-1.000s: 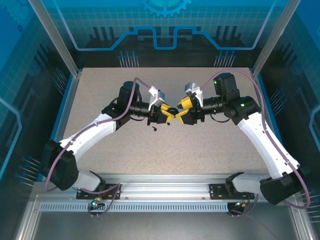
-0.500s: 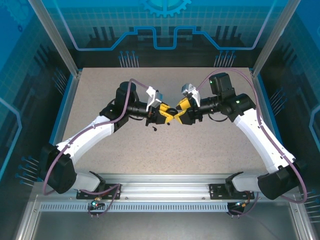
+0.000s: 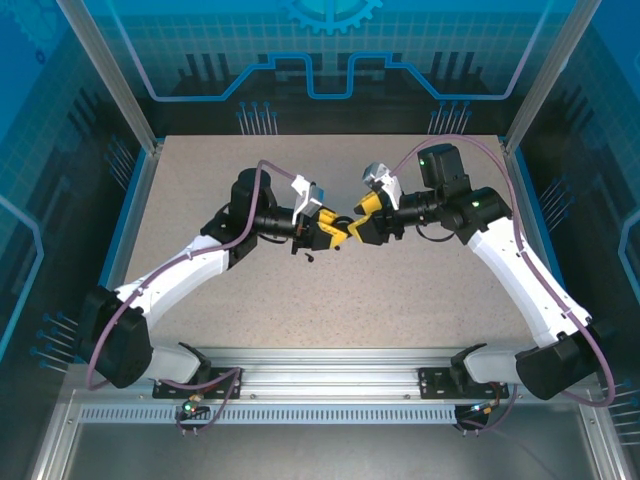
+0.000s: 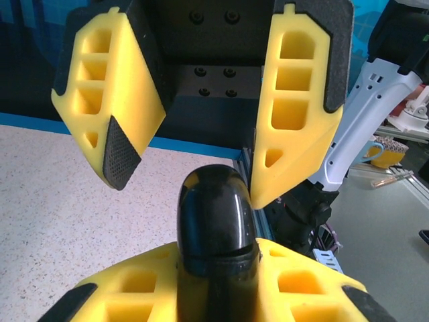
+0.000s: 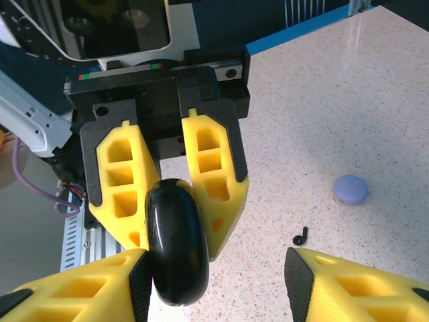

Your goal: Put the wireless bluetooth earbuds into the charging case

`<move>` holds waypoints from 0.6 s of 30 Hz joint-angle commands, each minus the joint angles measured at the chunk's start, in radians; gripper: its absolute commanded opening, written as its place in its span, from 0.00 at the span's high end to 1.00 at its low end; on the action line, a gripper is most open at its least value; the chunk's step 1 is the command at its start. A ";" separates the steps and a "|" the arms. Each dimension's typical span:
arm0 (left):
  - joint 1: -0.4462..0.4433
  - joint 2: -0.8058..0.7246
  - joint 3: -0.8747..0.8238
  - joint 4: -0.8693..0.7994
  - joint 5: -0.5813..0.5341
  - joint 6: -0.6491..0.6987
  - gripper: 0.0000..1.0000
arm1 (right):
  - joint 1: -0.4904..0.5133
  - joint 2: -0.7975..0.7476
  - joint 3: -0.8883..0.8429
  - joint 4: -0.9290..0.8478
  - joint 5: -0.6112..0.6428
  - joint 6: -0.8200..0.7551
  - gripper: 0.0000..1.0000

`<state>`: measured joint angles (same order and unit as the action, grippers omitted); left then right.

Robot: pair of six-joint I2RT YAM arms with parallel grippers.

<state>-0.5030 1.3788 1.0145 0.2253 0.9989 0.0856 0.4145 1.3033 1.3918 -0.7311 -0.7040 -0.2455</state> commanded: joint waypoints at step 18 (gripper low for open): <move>-0.015 -0.019 -0.091 0.267 0.037 -0.126 0.94 | -0.012 -0.008 0.012 0.119 0.228 0.139 0.43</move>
<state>-0.5079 1.3788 0.9405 0.3752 0.9871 -0.0212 0.4183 1.3033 1.3964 -0.6647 -0.5484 -0.1455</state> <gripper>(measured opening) 0.224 0.567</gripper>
